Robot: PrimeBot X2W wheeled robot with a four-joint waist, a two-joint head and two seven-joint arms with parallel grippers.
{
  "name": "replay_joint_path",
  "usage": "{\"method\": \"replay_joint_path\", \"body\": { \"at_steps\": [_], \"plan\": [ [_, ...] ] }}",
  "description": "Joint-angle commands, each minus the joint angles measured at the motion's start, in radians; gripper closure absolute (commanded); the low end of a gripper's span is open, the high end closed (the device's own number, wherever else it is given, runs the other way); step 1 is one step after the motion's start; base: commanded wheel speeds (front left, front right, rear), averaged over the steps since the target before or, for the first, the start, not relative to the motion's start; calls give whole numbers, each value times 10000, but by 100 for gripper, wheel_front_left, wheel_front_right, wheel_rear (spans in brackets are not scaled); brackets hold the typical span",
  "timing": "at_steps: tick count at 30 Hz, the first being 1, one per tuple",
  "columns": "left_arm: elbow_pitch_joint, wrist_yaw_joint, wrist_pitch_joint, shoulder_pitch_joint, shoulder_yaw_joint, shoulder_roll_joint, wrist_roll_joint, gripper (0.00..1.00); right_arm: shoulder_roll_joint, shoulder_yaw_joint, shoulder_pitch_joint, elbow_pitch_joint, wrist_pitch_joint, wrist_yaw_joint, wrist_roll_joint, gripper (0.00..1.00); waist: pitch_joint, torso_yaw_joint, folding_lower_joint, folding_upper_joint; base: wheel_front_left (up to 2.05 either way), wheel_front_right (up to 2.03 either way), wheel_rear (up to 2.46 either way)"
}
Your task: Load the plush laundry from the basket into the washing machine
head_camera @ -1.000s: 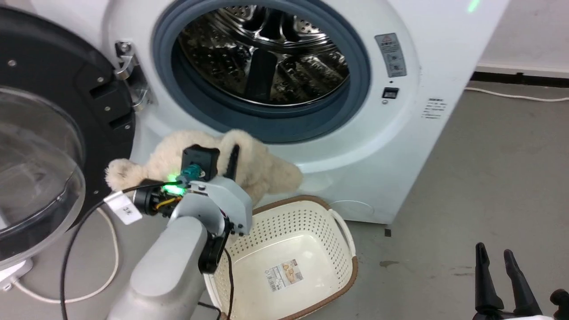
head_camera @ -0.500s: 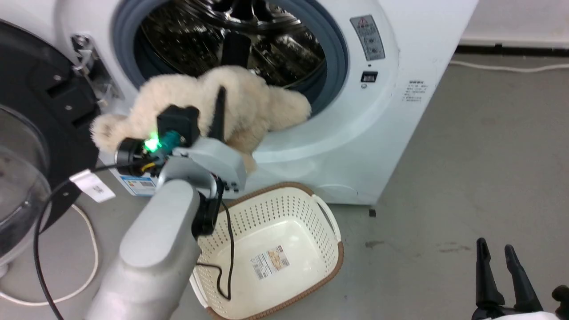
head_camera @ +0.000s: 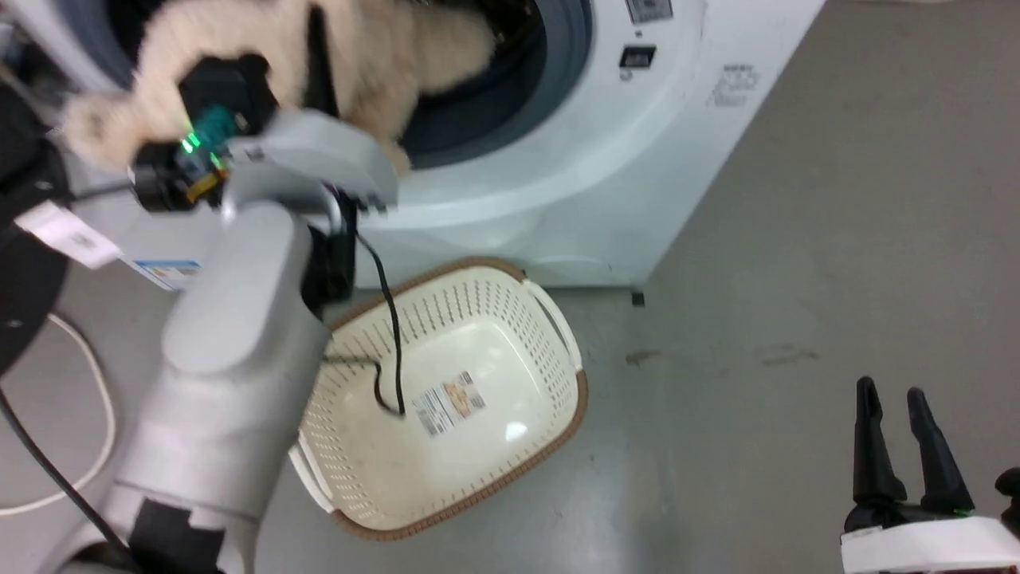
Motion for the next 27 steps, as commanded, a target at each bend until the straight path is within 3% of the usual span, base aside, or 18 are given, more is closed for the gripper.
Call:
{"method": "replay_joint_path", "body": {
  "at_steps": [1, 27],
  "plan": [
    [28, 59, -183, -878, 255, 122, -37, 100, -18, -12, -308, -148, -44, 8, 15, 0, 899, -355, -2, 0, 0, 0, 0],
    [765, -458, -228, -5476, 198, 989, 962, 100, -18, 204, -1288, -1147, -44, 8, 289, 0, 4287, -1272, -2, 0, 0, 0, 0]
  ]
}}
